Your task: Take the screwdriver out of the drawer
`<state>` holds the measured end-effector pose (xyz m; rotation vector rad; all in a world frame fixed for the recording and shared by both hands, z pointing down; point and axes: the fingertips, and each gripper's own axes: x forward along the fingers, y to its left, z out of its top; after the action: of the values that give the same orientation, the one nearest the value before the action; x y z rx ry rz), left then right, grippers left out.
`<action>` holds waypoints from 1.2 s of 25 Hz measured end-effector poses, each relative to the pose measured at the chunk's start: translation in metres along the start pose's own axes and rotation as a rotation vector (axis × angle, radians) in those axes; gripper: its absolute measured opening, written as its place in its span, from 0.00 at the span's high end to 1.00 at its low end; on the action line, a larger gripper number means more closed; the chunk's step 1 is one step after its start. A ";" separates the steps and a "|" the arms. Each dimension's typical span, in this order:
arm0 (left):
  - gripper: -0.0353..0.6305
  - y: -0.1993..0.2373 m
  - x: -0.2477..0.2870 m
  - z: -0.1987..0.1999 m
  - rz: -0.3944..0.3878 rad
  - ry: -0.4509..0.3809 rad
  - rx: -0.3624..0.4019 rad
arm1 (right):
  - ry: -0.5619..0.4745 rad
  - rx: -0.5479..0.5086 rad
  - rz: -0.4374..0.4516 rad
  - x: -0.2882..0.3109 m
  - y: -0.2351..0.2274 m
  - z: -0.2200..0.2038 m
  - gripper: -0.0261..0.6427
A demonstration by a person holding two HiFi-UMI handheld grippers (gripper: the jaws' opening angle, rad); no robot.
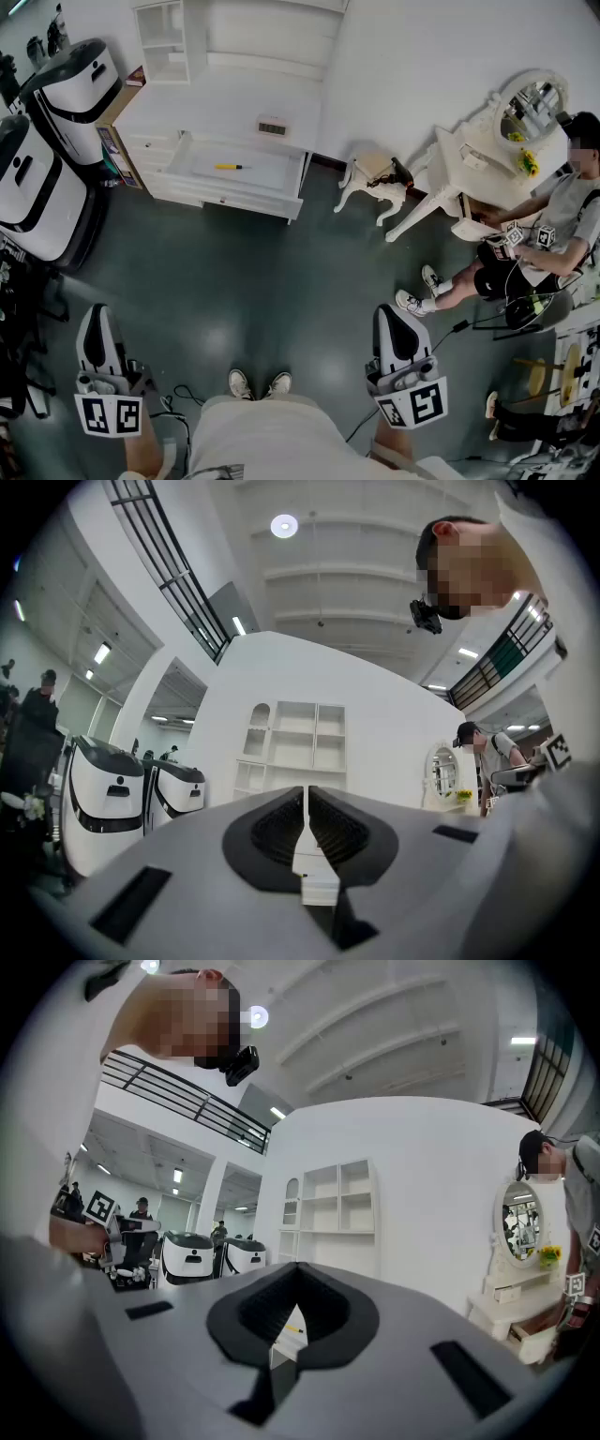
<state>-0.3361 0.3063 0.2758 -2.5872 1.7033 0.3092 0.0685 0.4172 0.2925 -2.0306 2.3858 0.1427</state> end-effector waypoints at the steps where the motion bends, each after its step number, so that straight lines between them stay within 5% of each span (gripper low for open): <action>1: 0.91 -0.002 -0.003 0.004 0.002 -0.010 -0.004 | -0.005 0.004 0.003 -0.002 0.001 0.001 0.95; 15: 0.90 -0.005 -0.049 0.029 0.087 -0.056 0.049 | -0.065 0.002 0.093 -0.009 0.019 0.021 0.95; 16: 0.85 -0.005 -0.050 0.030 0.102 -0.059 0.059 | -0.072 -0.001 0.100 -0.010 0.017 0.023 0.95; 18: 0.57 -0.008 -0.049 0.030 0.130 -0.056 0.088 | -0.083 0.001 0.121 -0.011 0.013 0.025 0.95; 21: 0.36 -0.016 -0.045 0.025 0.159 -0.037 0.128 | -0.092 0.017 0.147 -0.013 0.002 0.021 0.95; 30: 0.24 -0.048 -0.051 0.009 0.172 0.019 0.184 | -0.087 0.073 0.194 -0.020 -0.017 -0.006 0.95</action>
<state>-0.3132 0.3734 0.2723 -2.3285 1.8684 0.1243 0.0887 0.4335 0.2983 -1.7233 2.4903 0.1390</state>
